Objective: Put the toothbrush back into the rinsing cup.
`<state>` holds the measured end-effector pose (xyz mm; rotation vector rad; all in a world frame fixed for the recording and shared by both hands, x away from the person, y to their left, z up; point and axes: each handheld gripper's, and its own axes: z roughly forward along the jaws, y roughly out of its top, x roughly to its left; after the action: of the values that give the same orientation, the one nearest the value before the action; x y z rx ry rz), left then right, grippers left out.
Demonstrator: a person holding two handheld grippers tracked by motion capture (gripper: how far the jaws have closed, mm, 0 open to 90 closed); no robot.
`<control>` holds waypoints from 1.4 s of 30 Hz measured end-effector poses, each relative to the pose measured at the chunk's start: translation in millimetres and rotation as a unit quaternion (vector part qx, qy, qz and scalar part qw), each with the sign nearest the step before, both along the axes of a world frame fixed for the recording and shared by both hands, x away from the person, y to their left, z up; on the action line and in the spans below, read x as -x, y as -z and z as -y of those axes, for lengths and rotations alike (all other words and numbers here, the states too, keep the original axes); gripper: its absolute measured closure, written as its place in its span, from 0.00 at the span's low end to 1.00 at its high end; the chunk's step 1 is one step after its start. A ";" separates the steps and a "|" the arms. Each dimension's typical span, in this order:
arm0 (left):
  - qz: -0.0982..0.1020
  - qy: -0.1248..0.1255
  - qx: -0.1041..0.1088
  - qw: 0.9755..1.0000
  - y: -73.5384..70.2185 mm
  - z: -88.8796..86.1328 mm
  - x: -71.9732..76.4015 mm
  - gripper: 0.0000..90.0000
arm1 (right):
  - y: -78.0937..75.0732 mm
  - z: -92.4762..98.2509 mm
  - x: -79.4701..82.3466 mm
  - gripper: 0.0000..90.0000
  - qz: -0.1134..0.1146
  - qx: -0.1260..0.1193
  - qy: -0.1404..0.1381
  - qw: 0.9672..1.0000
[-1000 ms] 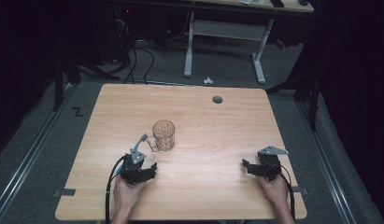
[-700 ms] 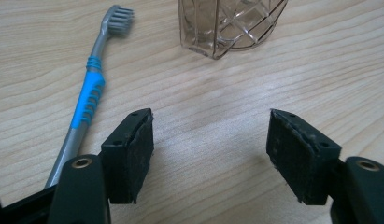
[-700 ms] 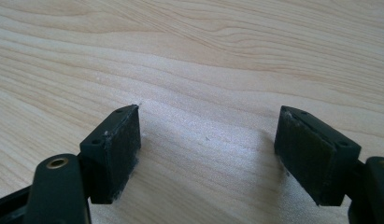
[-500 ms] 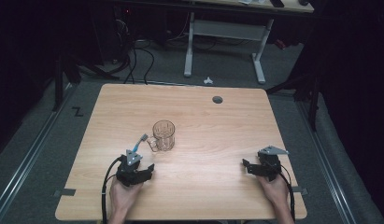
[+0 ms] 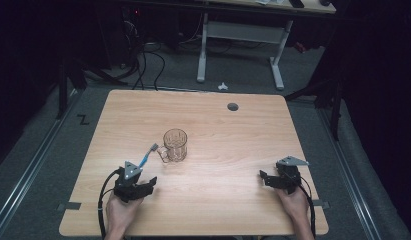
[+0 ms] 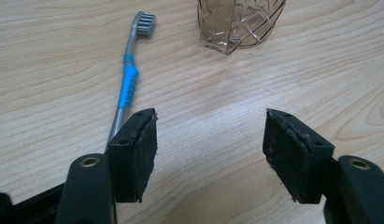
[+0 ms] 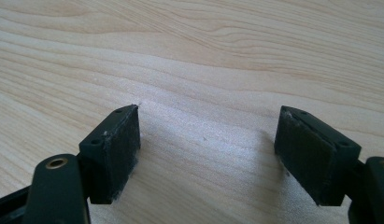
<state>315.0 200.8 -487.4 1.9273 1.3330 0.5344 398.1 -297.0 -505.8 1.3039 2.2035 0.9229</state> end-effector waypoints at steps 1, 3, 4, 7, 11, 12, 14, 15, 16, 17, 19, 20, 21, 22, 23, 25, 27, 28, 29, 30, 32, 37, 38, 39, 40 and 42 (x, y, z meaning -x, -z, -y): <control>-0.002 0.002 0.002 1.000 -1.0 -1.3 0.4 0.40 | 0.0 0.0 0.0 0.25 0.000 0.000 0.000 1.000; -0.003 0.004 0.005 1.000 -2.9 -3.6 1.2 0.41 | 0.0 0.0 0.0 0.25 0.000 0.000 0.000 1.000; -0.003 0.004 0.006 1.000 -3.6 -4.3 2.0 0.42 | 0.0 0.0 0.0 0.25 0.000 0.000 0.000 1.000; -0.009 0.005 0.006 1.000 -4.4 -5.6 4.3 0.43 | 0.0 0.0 0.0 0.25 0.000 0.000 0.000 1.000; -0.011 0.008 0.002 1.000 -5.8 -7.2 4.8 0.43 | 0.0 0.0 0.1 0.25 0.000 0.000 0.000 1.000; -0.011 0.008 0.002 1.000 -6.8 -7.6 4.8 0.43 | 0.0 0.0 0.1 0.25 0.000 0.000 0.000 1.000; -0.009 0.009 0.002 1.000 -9.0 -8.7 4.5 0.43 | 0.0 0.0 0.1 0.25 0.000 0.000 0.000 1.000; -0.008 0.010 0.004 1.000 -10.0 -9.5 4.3 0.43 | 0.0 0.0 0.1 0.25 0.000 0.000 0.000 1.000; -0.012 0.011 0.008 1.000 -10.9 -10.5 3.8 0.43 | 0.0 0.0 0.1 0.25 0.000 0.000 0.000 1.000; -0.014 0.013 0.011 1.000 -12.0 -11.7 3.2 0.43 | 0.0 0.0 0.1 0.25 0.000 0.000 0.000 1.000; -0.016 0.012 0.013 1.000 -13.7 -14.1 2.4 0.42 | 0.0 0.0 0.2 0.25 0.000 0.000 0.000 1.000; -0.019 0.011 0.009 1.000 -14.7 -15.5 2.1 0.42 | 0.0 0.0 0.2 0.25 0.000 0.000 0.000 1.000; -0.019 0.010 0.008 1.000 -15.5 -16.8 1.9 0.42 | 0.0 0.0 0.2 0.25 0.000 0.000 0.000 1.000; -0.019 0.009 0.006 1.000 -16.5 -18.2 1.9 0.42 | 0.0 0.0 0.2 0.25 0.000 0.000 0.000 1.000; -0.018 0.007 0.004 1.000 -17.1 -19.6 2.0 0.42 | 0.0 0.0 0.2 0.25 0.000 0.000 0.000 1.000; -0.016 0.005 0.000 1.000 -18.2 -23.1 1.6 0.42 | -0.1 -0.1 0.3 0.25 -0.001 0.000 0.000 1.000; -0.016 0.003 -0.002 1.000 -18.8 -26.1 1.0 0.43 | -0.1 0.0 0.4 0.25 -0.001 0.000 0.000 1.000; -0.018 0.003 -0.004 1.000 -19.3 -27.5 0.5 0.43 | -0.1 0.0 0.4 0.25 -0.001 0.000 0.000 1.000; -0.020 0.002 -0.007 1.000 -19.7 -28.8 0.0 0.43 | -0.1 0.0 0.4 0.25 -0.001 0.000 0.000 1.000; -0.024 0.001 -0.006 1.000 -20.4 -29.9 -0.3 0.43 | -0.1 -0.1 0.4 0.25 -0.001 0.000 0.000 1.000; -0.024 0.000 -0.009 1.000 -21.1 -33.6 -2.4 0.45 | -0.1 0.0 0.4 0.25 -0.001 0.000 0.000 1.000; -0.038 -0.006 -0.009 0.999 -22.9 -41.6 -7.9 0.47 | -0.1 -0.1 0.4 0.25 -0.001 0.000 0.000 1.000; -0.039 -0.007 -0.009 0.999 -23.0 -42.6 -9.1 0.48 | -0.1 0.0 0.4 0.25 -0.001 0.000 0.000 1.000; -0.043 -0.007 -0.010 0.999 -23.4 -44.0 -10.9 0.48 | -0.1 0.0 0.4 0.25 -0.001 0.000 0.000 1.000; -0.046 -0.008 -0.011 0.999 -23.7 -45.0 -12.7 0.48 | -0.1 0.0 0.4 0.25 -0.001 0.000 0.000 1.000; -0.049 -0.009 -0.015 0.999 -24.0 -46.6 -16.4 0.48 | -0.1 0.0 0.4 0.25 -0.001 0.000 0.000 1.000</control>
<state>331.5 247.4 -463.4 1.9898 1.4117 0.4754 397.7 -297.0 -505.7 1.3049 2.2042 0.9219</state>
